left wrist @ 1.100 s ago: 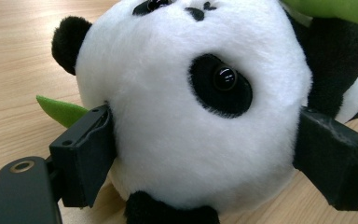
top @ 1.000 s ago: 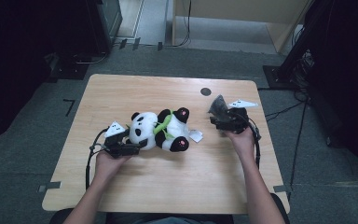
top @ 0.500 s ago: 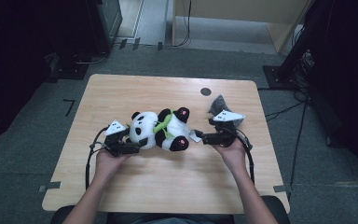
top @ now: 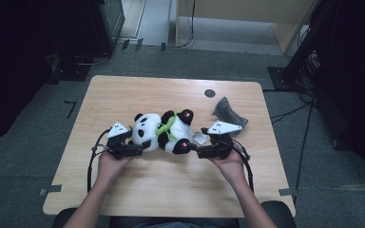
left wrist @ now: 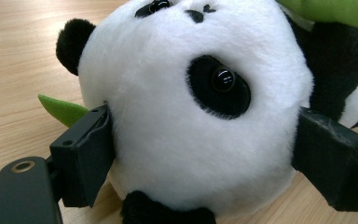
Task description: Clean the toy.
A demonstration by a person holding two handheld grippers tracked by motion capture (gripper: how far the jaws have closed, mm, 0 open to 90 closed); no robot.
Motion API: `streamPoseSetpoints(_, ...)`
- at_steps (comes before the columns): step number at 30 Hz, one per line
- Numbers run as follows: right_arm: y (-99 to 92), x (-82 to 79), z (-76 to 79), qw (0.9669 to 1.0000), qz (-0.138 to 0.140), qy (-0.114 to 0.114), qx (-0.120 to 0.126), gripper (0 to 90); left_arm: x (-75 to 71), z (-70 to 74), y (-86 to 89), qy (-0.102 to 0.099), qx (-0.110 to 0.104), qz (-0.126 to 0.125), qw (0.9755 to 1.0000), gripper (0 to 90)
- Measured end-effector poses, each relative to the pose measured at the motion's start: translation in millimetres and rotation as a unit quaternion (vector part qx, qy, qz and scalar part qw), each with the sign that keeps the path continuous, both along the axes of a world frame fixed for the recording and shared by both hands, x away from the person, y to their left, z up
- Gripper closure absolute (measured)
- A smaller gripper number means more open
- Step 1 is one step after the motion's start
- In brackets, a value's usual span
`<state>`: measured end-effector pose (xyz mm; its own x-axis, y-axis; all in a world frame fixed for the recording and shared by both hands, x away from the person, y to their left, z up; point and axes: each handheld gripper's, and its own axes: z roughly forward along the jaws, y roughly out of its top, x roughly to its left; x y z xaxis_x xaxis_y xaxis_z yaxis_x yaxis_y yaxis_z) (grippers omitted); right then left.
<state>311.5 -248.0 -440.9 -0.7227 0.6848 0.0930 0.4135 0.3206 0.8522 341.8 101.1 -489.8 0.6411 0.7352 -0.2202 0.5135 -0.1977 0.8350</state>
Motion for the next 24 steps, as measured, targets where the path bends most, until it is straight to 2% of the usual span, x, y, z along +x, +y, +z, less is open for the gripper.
streamPoseSetpoints(3, 3.9, 0.2, -1.7, 0.9999, 0.015, 0.002, 0.006, 21.0, -0.4, 0.4, -1.0, -0.001, 0.004, 0.001, 1.0, 12.4)
streamPoseSetpoints(5, 4.3, 0.3, -1.7, 0.9998, 0.016, 0.003, 0.007, 21.0, -0.4, 0.4, -1.0, -0.001, 0.004, 0.001, 1.0, 12.4)
streamPoseSetpoints(10, 7.4, -5.4, 5.0, 0.9994, 0.031, -0.005, 0.017, 20.4, -0.2, 0.6, -1.5, 0.002, 0.001, 0.004, 1.0, 12.6)
streamPoseSetpoints(11, 14.1, -7.5, 4.8, 0.9991, 0.039, -0.011, 0.01, 18.2, 0.0, 0.9, -1.8, 0.002, 0.001, 0.006, 1.0, 12.6)
streamPoseSetpoints(15, 24.9, -4.2, -5.2, 0.999, 0.045, -0.002, -0.004, 14.0, 0.0, 2.0, -2.3, 0.006, 0.001, 0.007, 1.0, 13.3)
streamPoseSetpoints(16, 30.9, 0.3, -13.4, 0.9988, 0.047, 0.005, -0.012, 10.1, 1.7, 6.3, -4.0, 0.017, 0.011, 0.007, 0.9998, 13.2)
streamPoseSetpoints(19, 35.8, 7.5, -19.4, 0.9991, 0.039, 0.009, -0.01, 6.7, 3.0, 7.6, -5.2, 0.018, 0.007, 0.008, 0.9998, 13.1)
streamPoseSetpoints(20, 39.7, 15.7, -22.8, 0.9997, 0.023, 0.001, -0.008, 5.7, 4.8, 7.1, -5.7, 0.022, 0.005, 0.005, 0.9997, 13.1)
streamPoseSetpoints(22, 41.1, 18.2, -23.7, 0.9998, 0.02, 0.002, -0.007, 5.5, 5.6, 7.5, -5.9, 0.026, 0.003, 0.005, 0.9997, 13.1)
streamPoseSetpoints(24, 46.0, 24.0, -28.2, 0.9995, 0.022, 0.002, -0.024, 4.1, 7.4, 7.7, -6.3, 0.03, -0.004, 0.008, 0.9995, 12.8)
